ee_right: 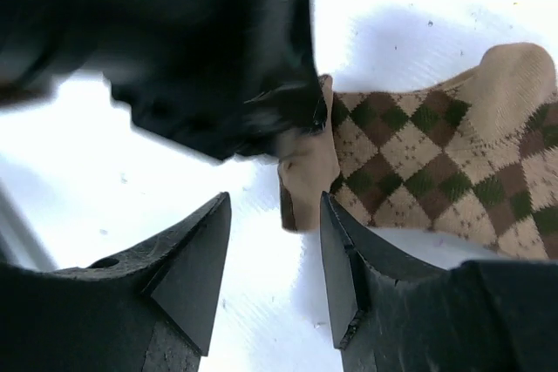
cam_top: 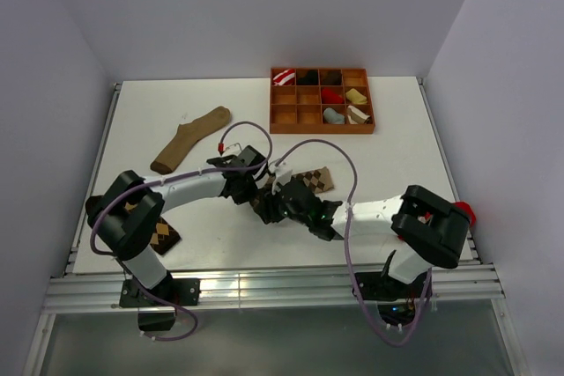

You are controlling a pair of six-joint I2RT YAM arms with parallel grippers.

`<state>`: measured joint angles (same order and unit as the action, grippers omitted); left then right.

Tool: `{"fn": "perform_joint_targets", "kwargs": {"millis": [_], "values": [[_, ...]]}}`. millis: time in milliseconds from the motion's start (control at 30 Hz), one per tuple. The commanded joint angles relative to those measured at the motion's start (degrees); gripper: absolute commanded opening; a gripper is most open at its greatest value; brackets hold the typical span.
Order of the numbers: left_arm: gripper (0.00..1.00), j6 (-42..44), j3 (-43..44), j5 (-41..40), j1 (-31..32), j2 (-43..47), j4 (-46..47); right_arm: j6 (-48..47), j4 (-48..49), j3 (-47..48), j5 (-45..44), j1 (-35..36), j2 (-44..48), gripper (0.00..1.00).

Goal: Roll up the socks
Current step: Roll the sock at the center of the board.

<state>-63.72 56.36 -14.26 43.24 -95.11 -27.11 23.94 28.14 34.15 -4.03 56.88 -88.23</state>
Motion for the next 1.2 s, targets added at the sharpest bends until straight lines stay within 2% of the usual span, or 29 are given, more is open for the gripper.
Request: {"fn": "perform_joint_targets", "kwargs": {"millis": [0,167,400,867,967,1000,1033,1133,1167], "values": [[0.00,4.0,3.8,-0.3,0.4,-2.5,-7.2,-8.2,-1.7,0.5,-18.5,4.5,0.5,0.53],[0.00,5.8,6.0,1.3,0.4,-4.9,-8.8,-12.6,-1.2,2.9,-27.1,10.4,-3.8,0.53],[0.00,6.7,8.1,2.0,0.5,-6.8,-10.6,-17.9,-0.3,6.4,-33.8,15.4,-8.6,0.53],[0.00,6.9,7.6,3.6,0.5,-7.3,-9.8,-19.0,1.0,10.6,-35.2,16.9,-18.4,0.51],[0.00,6.9,7.3,3.9,0.4,-6.9,-9.4,-18.8,1.1,10.8,-35.8,16.9,-20.0,0.39],[0.00,6.9,6.9,3.9,0.5,-6.8,-9.2,-18.6,1.0,10.9,-36.0,16.9,-20.2,0.32],[0.00,6.9,6.7,3.9,0.5,-6.8,-8.8,-18.5,1.0,10.9,-36.3,16.9,-20.6,0.19],[0.01,6.3,5.1,3.5,0.4,-6.1,-8.0,-17.8,0.4,10.3,-36.2,16.9,-20.4,0.01],[0.01,6.1,3.9,3.3,0.4,-5.4,-8.0,-17.3,0.2,10.1,-35.9,16.7,-20.1,0.00]]}}
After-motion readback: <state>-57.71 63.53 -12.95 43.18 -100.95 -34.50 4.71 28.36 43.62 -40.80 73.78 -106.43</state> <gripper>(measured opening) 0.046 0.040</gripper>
